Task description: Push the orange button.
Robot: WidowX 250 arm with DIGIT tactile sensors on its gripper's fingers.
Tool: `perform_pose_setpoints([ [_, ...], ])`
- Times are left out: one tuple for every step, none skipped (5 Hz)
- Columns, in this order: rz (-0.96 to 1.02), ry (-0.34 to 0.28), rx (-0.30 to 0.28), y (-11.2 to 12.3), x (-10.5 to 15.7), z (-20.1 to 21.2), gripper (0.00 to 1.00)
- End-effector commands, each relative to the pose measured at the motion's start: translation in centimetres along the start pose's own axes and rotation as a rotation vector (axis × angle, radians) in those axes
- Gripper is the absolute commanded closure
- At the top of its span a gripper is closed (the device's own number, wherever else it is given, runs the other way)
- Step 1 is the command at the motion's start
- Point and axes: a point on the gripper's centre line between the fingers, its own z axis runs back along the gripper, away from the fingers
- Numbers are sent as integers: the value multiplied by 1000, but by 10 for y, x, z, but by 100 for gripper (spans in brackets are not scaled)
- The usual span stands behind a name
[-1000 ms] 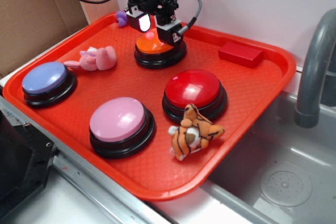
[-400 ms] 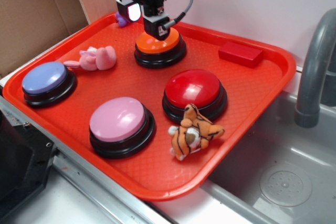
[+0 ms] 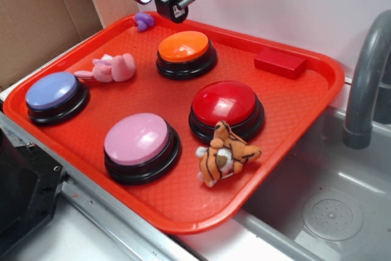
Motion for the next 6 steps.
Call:
perform_pose_setpoints([
  [41, -91, -21, 5, -8, 36, 0],
  [45, -96, -23, 5, -10, 40, 0],
  [44, -95, -17, 4, -10, 44, 0],
  [28, -92, -5, 1, -10, 53, 0],
  [25, -107, 20, 0, -12, 58, 0],
  [32, -128, 45, -1, -18, 61, 0],
])
